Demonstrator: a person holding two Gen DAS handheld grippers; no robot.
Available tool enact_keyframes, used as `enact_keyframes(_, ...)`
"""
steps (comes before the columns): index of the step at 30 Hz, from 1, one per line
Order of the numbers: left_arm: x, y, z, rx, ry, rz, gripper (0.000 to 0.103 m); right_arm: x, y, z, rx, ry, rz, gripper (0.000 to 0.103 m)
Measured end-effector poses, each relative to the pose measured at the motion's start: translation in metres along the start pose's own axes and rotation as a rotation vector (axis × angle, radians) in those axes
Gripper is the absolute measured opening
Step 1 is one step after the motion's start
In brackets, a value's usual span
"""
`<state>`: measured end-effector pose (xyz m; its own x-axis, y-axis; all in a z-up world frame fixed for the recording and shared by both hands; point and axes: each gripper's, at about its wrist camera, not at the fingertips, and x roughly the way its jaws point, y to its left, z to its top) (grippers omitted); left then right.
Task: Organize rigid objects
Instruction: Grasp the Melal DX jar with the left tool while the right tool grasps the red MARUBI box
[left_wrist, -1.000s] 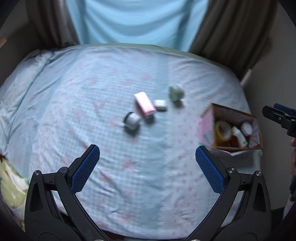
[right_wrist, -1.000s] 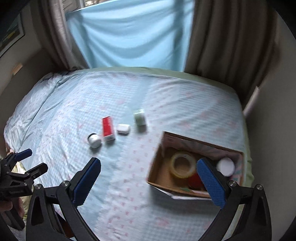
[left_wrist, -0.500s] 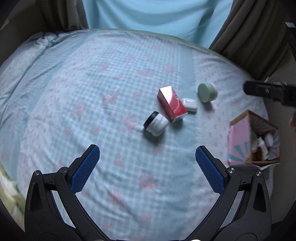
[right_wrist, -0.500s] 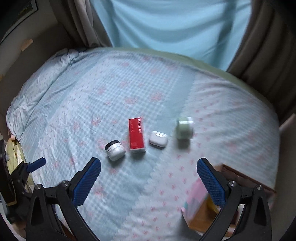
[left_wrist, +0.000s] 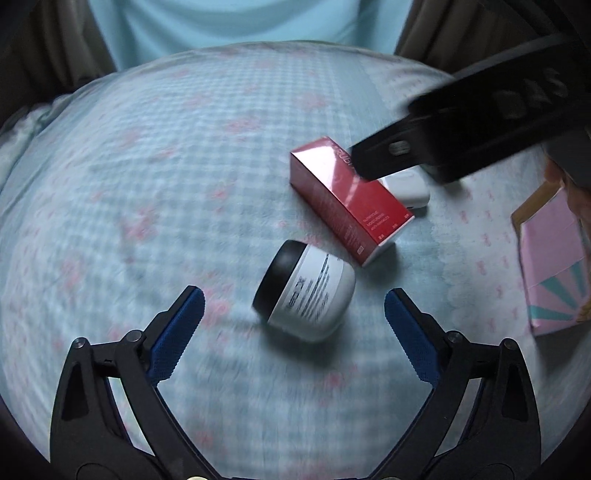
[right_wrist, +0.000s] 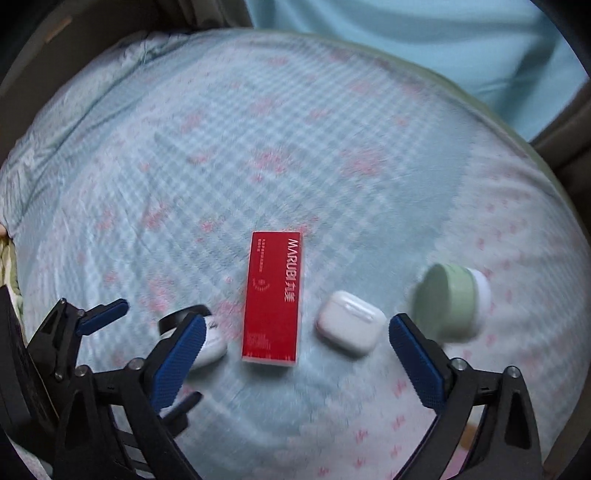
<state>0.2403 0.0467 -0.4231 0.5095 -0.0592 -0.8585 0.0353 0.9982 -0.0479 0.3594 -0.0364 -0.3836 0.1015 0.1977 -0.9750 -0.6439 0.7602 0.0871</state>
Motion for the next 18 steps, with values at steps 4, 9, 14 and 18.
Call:
enact_keyframes(4,0.018,-0.003,0.001,0.019,0.007,-0.027,0.097,0.031,0.002,0.012,-0.018,0.077,0.025,0.087)
enact_keyframes(9,0.032,-0.005,0.002,0.045,0.022,-0.049,0.075,0.058,0.004,0.022,-0.016,0.139,0.053,0.073)
enact_keyframes(14,0.038,-0.005,0.002,0.064,0.025,-0.033,0.059,0.074,0.005,0.026,-0.008,0.181,0.067,0.054)
enact_keyframes(18,0.038,-0.001,0.004,0.059,0.027,-0.062,0.059,0.080,0.005,0.026,-0.001,0.187,0.052,0.042)
